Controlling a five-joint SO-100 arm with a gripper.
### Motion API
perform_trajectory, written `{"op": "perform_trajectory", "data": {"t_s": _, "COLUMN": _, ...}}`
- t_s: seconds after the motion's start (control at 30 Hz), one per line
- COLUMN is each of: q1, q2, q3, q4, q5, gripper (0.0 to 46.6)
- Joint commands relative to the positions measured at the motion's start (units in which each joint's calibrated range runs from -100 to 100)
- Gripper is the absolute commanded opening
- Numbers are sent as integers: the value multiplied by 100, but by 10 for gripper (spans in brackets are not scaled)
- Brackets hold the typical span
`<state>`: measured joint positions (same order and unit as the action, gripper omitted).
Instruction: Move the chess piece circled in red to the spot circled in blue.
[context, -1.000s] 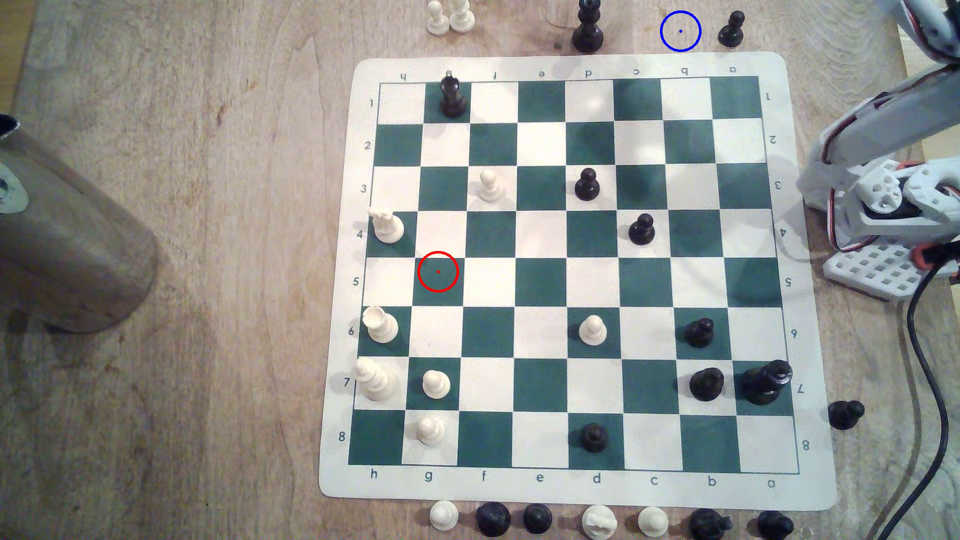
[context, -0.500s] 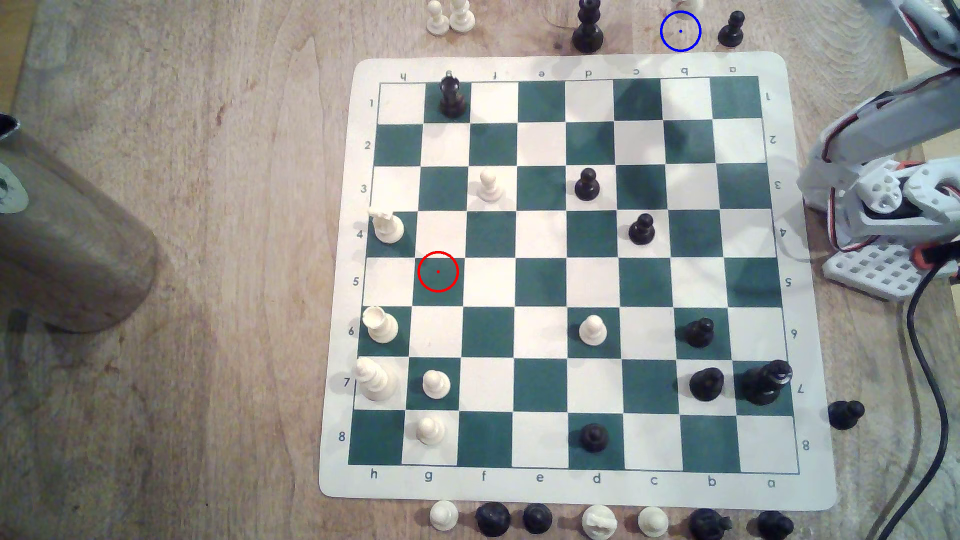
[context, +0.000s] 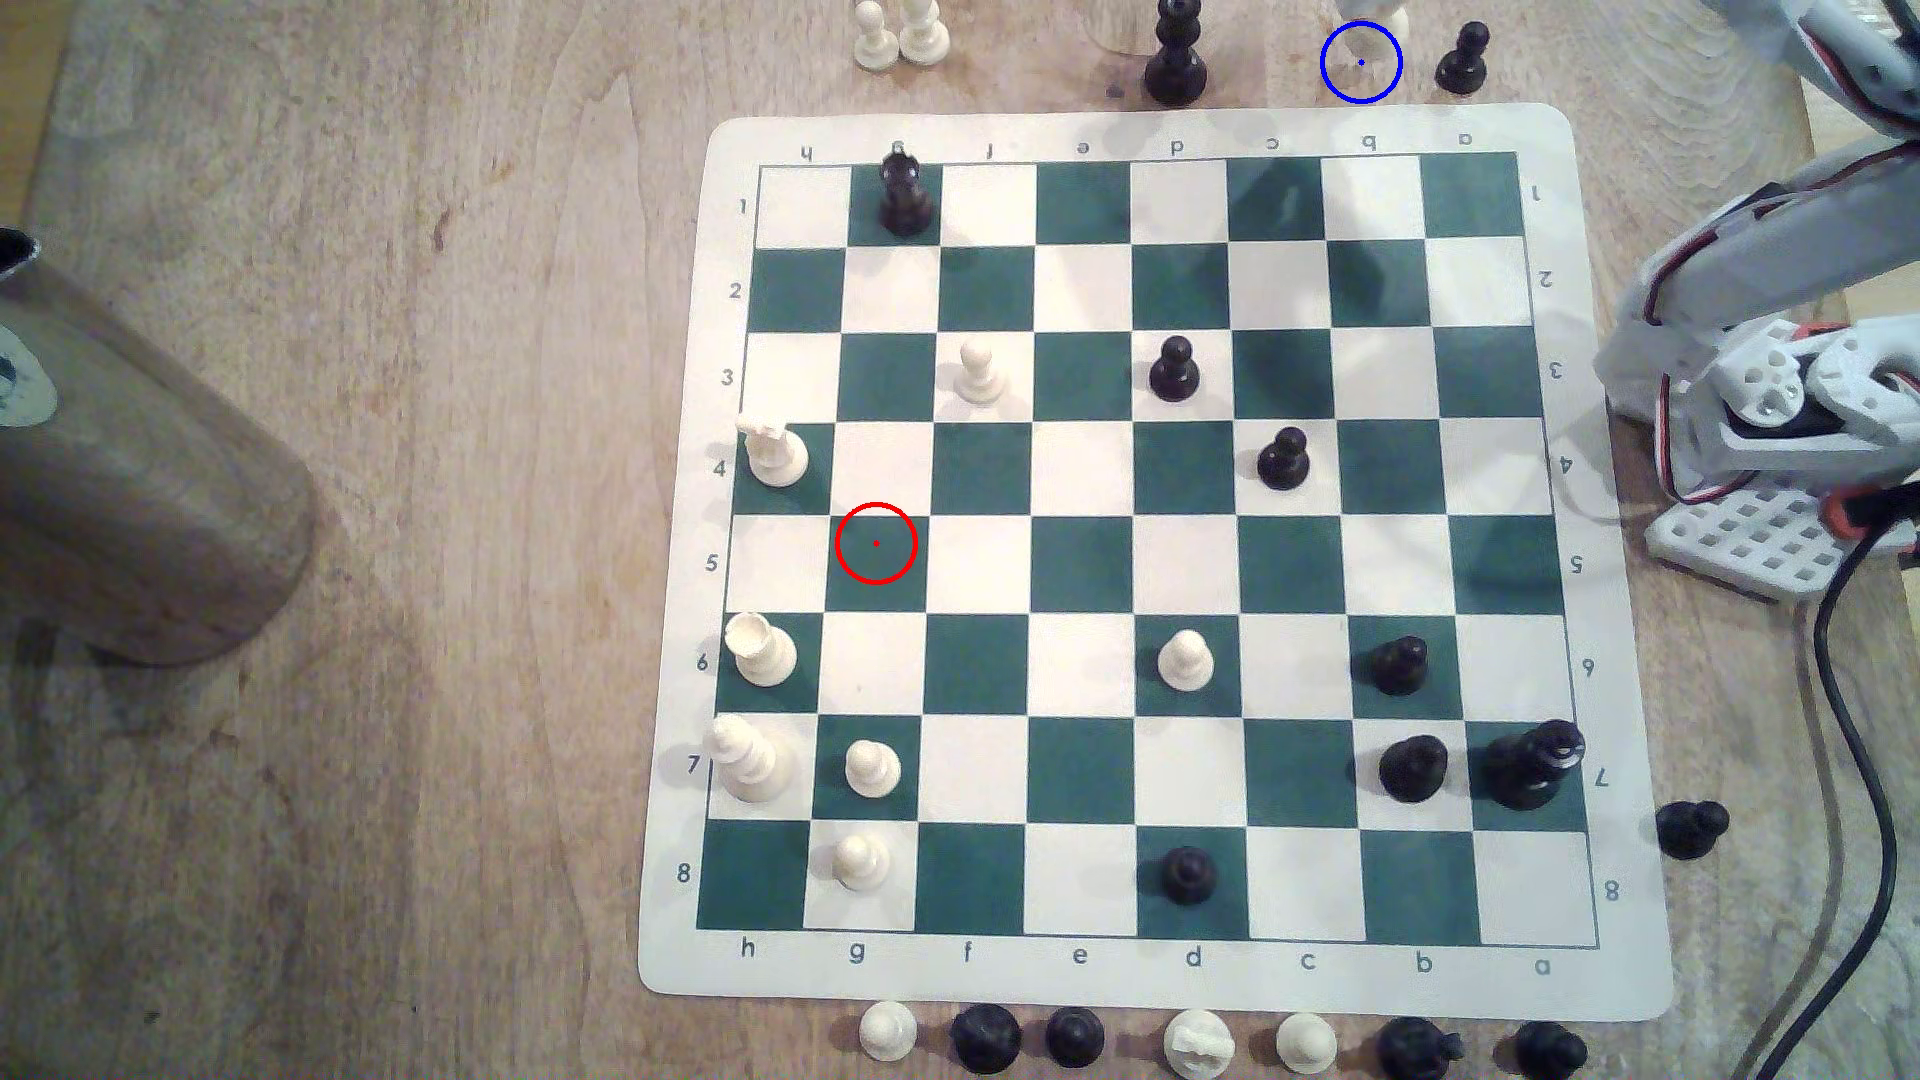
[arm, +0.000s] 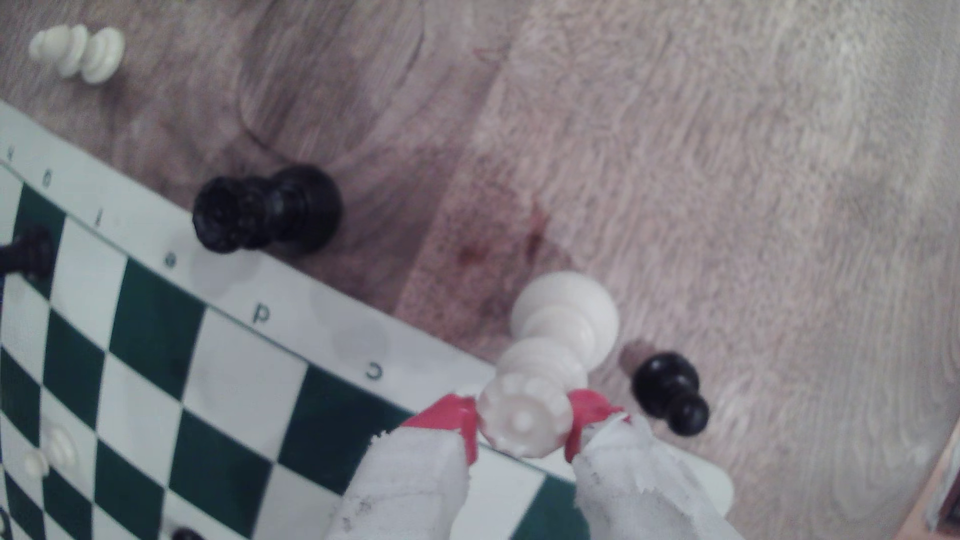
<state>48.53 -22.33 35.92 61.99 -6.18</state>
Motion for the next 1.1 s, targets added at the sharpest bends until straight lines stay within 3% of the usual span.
{"op": "perform_trajectory", "data": {"t_s": 0.0, "q1": -54, "q2": -254, "q3": 16, "q4": -89, "q5": -10, "gripper": 4}}
{"op": "perform_trajectory", "data": {"t_s": 1.07, "q1": -109, "q2": -144, "q3": 669, "q4": -745, "q5": 49, "gripper": 4}}
